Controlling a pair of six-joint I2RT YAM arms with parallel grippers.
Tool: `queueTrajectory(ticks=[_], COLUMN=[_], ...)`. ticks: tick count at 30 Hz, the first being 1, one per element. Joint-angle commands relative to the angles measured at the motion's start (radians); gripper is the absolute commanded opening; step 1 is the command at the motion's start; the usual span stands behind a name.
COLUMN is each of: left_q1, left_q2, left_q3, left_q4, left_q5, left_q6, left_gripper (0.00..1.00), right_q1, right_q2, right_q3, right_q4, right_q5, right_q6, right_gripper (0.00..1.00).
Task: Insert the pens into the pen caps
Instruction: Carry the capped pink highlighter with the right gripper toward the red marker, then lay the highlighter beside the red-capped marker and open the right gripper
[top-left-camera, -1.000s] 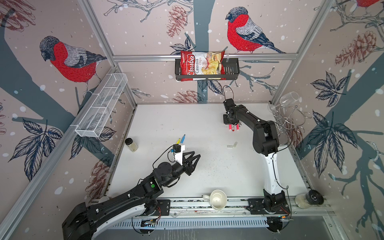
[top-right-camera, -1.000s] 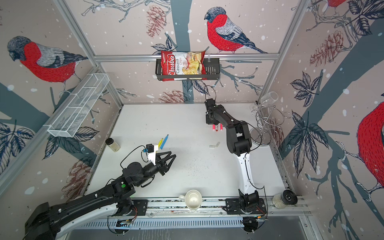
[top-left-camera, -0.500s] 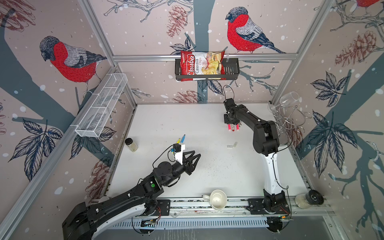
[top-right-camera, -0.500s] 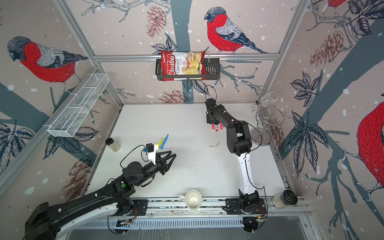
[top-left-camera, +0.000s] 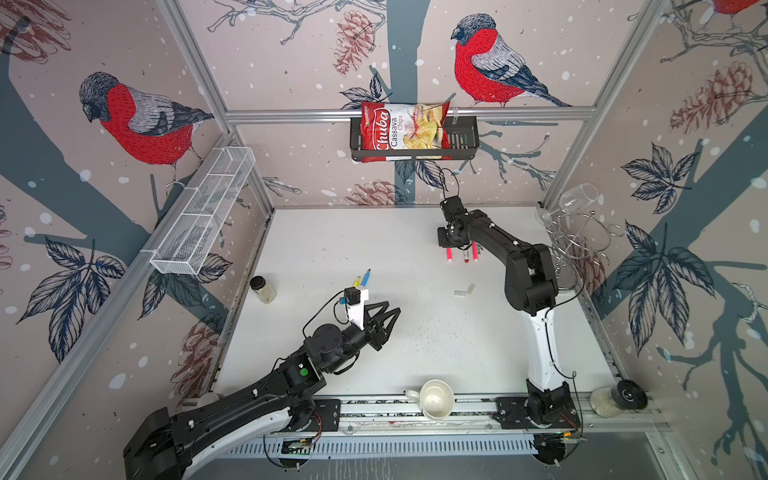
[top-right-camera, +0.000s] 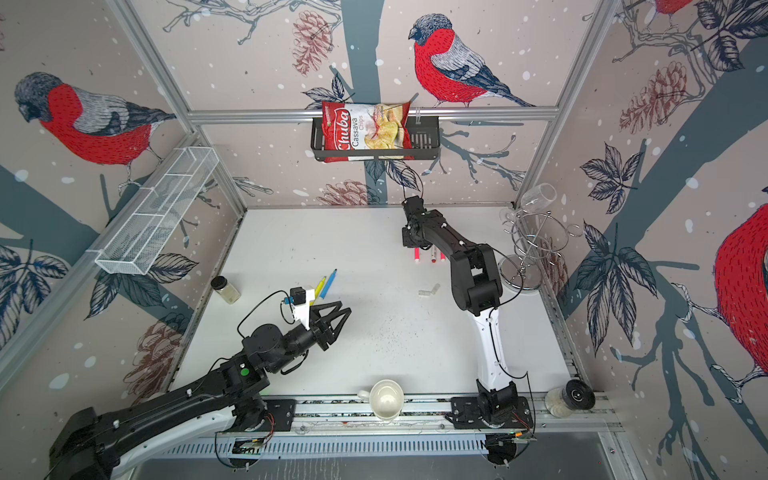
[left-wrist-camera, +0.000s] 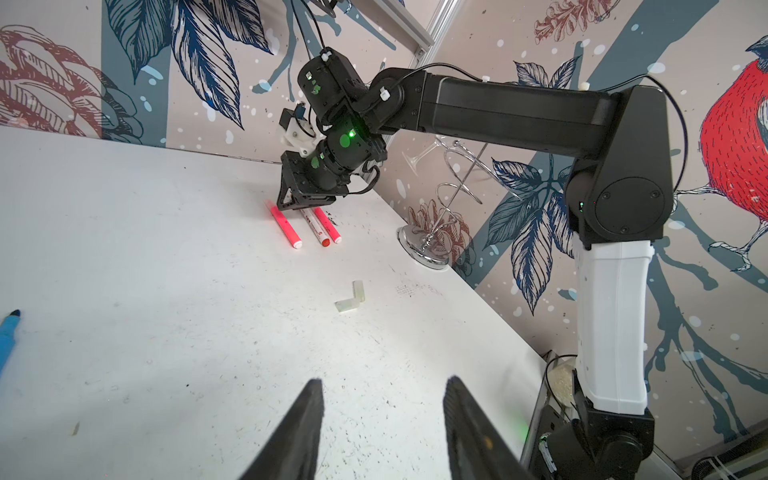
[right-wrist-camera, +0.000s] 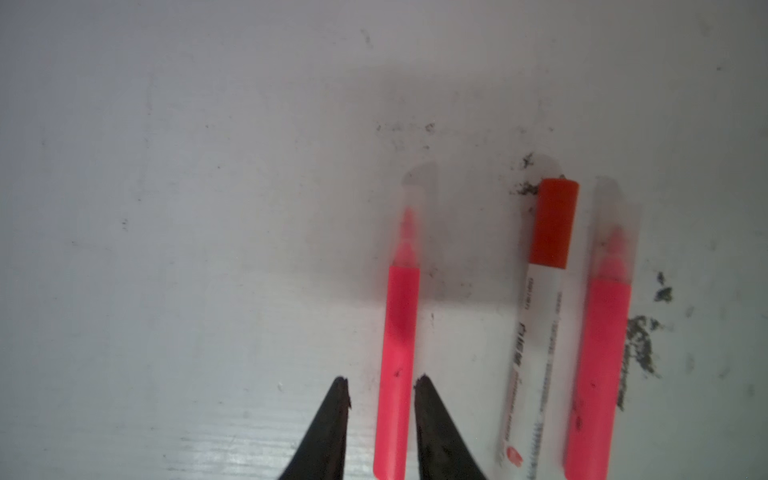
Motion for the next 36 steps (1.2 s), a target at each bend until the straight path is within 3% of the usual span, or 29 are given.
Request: queueTrajectory(ticks=[1,9,20,36], left_q1=[-0.003,-0.003,-0.003,-0.003], left_q2=[-0.012,-0.048,-0.043,-0.056], left_q3=[0.002,-0.004,-0.003,-0.007], left_q4=[-0.008,-0.039,-0.035,-0.042], left_q5=[-0.020,-0.037,-0.039,-0.042], left_q6=[0.005,0.004,0.005,0.004], left_gripper=[0.48,0.48,0.48,0.48], right_q1=[0.010,0.003,-0.012,-0.018], right_q2=[0.041,0.137,0.118,0.094], right_q3=[0.038,0.133,0.118,0.081], right_q4=[-0.006,-0.057,-0.058,-0.108], right_q5=[-0.047,-0.032,0.002,0.238], right_q6=[-0.007,0.012,0.037,0.035], right_gripper=[0.30,0.31,0.31,0.28])
